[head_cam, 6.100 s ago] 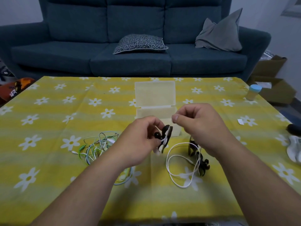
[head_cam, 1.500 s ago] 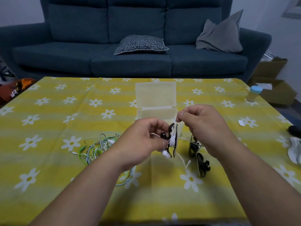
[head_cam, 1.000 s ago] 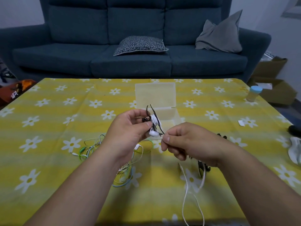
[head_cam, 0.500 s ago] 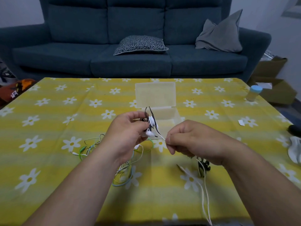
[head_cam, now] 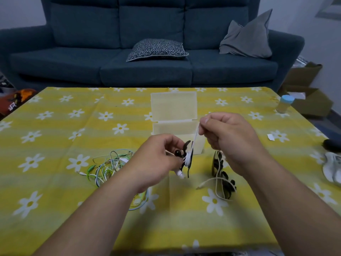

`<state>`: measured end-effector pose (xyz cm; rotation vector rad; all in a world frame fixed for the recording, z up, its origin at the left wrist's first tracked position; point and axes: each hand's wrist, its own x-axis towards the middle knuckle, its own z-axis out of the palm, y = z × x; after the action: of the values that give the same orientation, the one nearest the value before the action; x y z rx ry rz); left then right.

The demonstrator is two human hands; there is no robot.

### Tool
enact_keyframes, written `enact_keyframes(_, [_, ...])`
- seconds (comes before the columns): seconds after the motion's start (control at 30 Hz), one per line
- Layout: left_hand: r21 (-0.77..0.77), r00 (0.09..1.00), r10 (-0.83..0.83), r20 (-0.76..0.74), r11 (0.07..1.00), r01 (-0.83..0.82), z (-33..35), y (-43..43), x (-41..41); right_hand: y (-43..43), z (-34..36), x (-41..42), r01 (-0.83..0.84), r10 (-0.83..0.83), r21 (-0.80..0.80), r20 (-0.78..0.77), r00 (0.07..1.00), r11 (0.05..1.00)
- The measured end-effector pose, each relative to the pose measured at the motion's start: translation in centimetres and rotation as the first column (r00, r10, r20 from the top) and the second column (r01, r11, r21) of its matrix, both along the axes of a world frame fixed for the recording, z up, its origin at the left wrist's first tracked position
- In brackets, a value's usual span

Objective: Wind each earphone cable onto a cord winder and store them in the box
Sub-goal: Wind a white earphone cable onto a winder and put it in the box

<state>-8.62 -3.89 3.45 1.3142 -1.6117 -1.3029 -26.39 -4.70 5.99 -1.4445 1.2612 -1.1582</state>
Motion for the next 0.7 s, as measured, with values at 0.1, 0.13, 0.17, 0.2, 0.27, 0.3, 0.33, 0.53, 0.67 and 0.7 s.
enact_keyframes(0.1, [0.034,0.99,-0.088,-0.108,0.995,0.092,0.3,0.2,-0.2,-0.5,-0.6,-0.2,0.086,-0.091,-0.047,-0.095,0.991,0.995])
enact_keyframes(0.13, [0.043,0.983,-0.112,-0.148,0.992,0.119,0.4,0.3,-0.2,-0.6,-0.8,-0.3,0.108,-0.112,-0.043,-0.108,0.988,0.993])
enact_keyframes(0.17, [0.05,0.973,-0.131,-0.191,0.988,0.143,0.5,0.4,-0.3,-0.8,-1.0,-0.3,0.129,-0.131,-0.026,-0.117,0.985,0.991])
enact_keyframes(0.2, [0.057,0.962,-0.141,-0.236,0.986,0.158,0.6,0.5,-0.3,-0.9,-1.3,-0.3,0.145,-0.144,-0.001,-0.131,0.981,0.989])
enact_keyframes(0.27, [0.074,0.941,-0.131,-0.311,0.984,0.161,0.7,0.4,-0.1,-0.9,-1.7,-0.3,0.149,-0.136,0.064,-0.172,0.976,0.987])
enact_keyframes(0.3, [0.081,0.933,-0.12,-0.34,0.985,0.156,0.6,0.3,0.0,-1.0,-1.9,-0.2,0.139,-0.117,0.101,-0.2,0.973,0.985])
enact_keyframes(0.33, [0.082,0.926,-0.109,-0.361,0.986,0.148,0.6,0.3,0.1,-0.9,-2.0,-0.1,0.12,-0.084,0.141,-0.233,0.969,0.983])
enact_keyframes(0.53, [0.14,0.878,0.14,-0.457,0.987,-0.084,1.0,-0.3,0.5,-0.3,-2.6,0.4,-0.056,0.161,0.308,-0.33,0.93,0.95])
enact_keyframes(0.67, [0.175,0.865,0.29,-0.408,0.955,-0.238,1.1,-0.8,0.9,0.3,-2.2,0.8,-0.225,0.325,0.355,-0.25,0.912,0.907])
enact_keyframes(0.7, [0.184,0.864,0.311,-0.396,0.949,-0.257,1.0,-0.8,0.9,0.4,-2.1,0.9,-0.258,0.352,0.357,-0.229,0.908,0.898])
